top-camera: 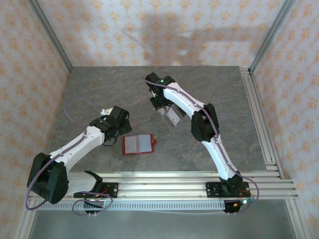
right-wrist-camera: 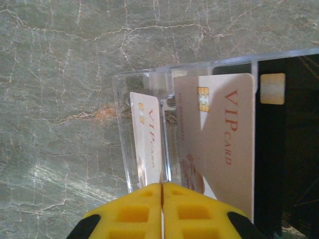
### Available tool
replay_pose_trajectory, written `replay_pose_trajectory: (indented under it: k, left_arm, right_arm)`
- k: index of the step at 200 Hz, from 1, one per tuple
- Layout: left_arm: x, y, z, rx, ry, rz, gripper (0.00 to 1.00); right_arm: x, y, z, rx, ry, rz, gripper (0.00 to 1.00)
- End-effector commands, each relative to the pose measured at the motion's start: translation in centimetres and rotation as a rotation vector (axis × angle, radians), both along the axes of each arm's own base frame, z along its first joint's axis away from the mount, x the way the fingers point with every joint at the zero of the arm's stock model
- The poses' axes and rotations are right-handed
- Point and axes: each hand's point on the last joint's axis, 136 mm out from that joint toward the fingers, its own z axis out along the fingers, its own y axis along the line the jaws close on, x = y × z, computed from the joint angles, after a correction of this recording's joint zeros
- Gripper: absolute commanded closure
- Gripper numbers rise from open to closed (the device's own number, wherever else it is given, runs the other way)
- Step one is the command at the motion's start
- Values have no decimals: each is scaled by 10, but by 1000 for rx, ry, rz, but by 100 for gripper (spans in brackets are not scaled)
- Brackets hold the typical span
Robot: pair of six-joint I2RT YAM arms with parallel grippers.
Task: Put the credit cards into the card holder
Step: Pick up the credit card from the storage box.
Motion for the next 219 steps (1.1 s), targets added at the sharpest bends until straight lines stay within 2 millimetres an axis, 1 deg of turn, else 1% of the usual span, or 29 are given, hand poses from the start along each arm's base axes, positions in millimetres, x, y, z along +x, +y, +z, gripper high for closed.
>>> replay_pose_trajectory:
  k: [1,17,25,30,113,166,195,219]
  left_arm:
    - [0,3,-4,2,4,7,0]
    - [-1,3,-3,2,3,7,0]
    - [-1,3,-3,3,3,7,0]
    - [-1,3,-3,3,4,7,0]
    - [-1,2,-5,-4,5,5,0]
    - [-1,2,-5,-2,5,4,0]
    - [-2,2,-6,-2,6,5,0]
    - [-2,2,-7,-1,7,4,0]
  right_arm:
    - [0,0,0,7,14,-3,94]
    - [0,0,0,12,16,-5,92]
    - [0,0,-1,13,19,-6,88]
    - [0,0,-2,12,21,-6,87]
    - [-1,2,-8,20,33,-9,87]
    - [-1,3,-11,25,40,-14,79]
    - [-1,4,-12,27,41,-15,80]
    - [-1,4,-11,28,40,-16,83]
